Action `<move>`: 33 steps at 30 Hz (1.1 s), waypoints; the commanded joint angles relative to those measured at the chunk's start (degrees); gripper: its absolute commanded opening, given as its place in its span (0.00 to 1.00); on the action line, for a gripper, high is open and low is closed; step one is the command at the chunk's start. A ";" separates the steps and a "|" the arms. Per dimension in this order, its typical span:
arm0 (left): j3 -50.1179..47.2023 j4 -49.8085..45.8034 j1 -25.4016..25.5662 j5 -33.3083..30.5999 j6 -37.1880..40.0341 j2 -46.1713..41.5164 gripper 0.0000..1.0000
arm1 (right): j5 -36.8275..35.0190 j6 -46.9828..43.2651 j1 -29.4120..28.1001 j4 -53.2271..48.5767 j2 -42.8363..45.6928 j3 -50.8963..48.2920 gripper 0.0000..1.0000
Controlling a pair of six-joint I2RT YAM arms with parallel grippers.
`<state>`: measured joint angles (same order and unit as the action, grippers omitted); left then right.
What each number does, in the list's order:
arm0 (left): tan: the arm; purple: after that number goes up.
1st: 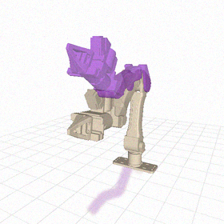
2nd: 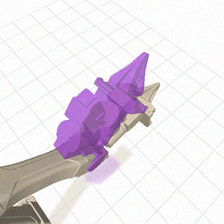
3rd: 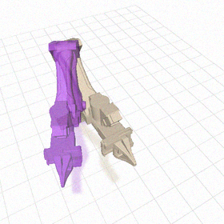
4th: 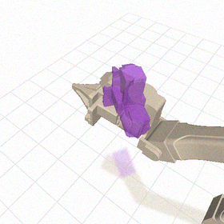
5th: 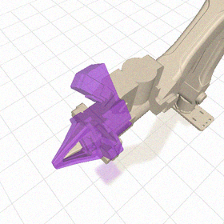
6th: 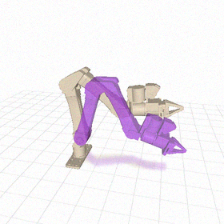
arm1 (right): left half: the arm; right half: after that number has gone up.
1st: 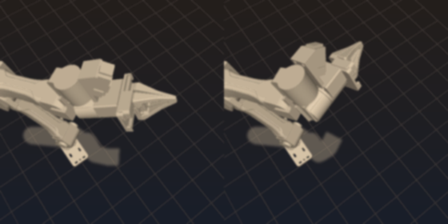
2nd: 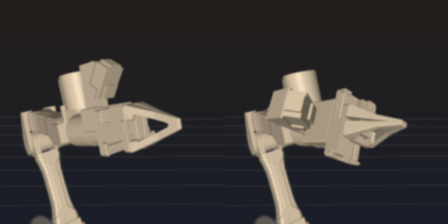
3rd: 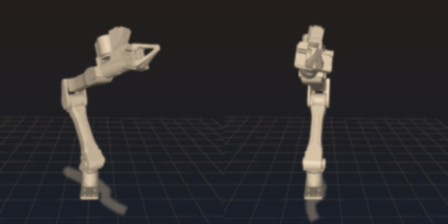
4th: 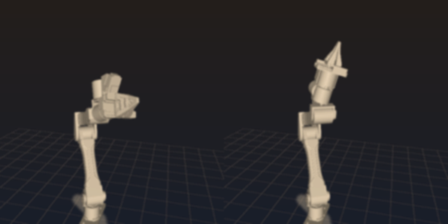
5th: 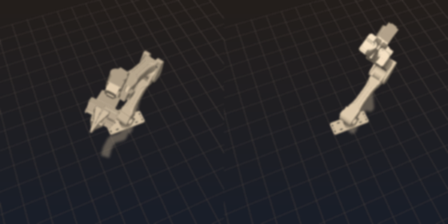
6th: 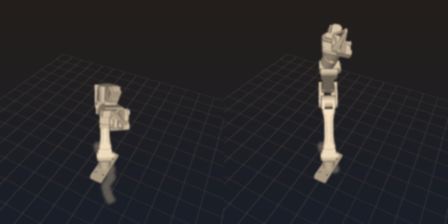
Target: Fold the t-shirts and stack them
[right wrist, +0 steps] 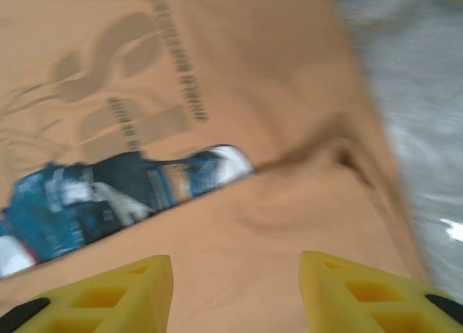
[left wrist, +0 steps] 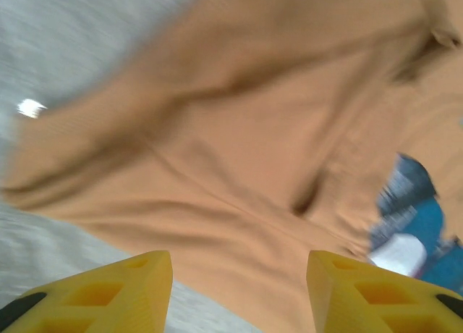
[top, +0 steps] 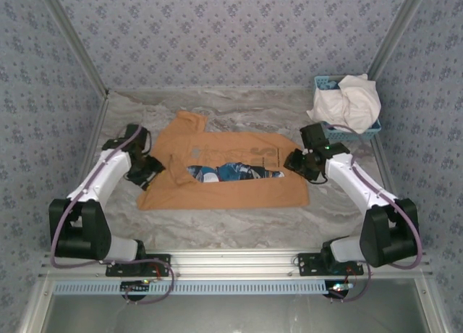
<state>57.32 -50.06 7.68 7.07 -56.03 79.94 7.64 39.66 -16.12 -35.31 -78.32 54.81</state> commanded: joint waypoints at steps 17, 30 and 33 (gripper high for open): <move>-1.70 15.55 6.38 6.53 -8.76 14.58 0.29 | 16.15 -2.07 -5.44 13.50 -4.93 0.90 0.54; 7.92 8.57 8.61 4.06 -3.57 18.43 0.00 | 15.81 -1.17 -4.41 13.18 -4.69 -0.08 0.51; 12.44 5.54 9.59 3.10 -0.80 21.16 0.00 | 15.82 -0.99 -4.05 13.07 -4.81 -0.10 0.50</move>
<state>66.26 -39.13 16.38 11.94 -60.49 98.85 22.61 38.11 -20.58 -22.02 -83.53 55.27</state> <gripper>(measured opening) 0.041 0.500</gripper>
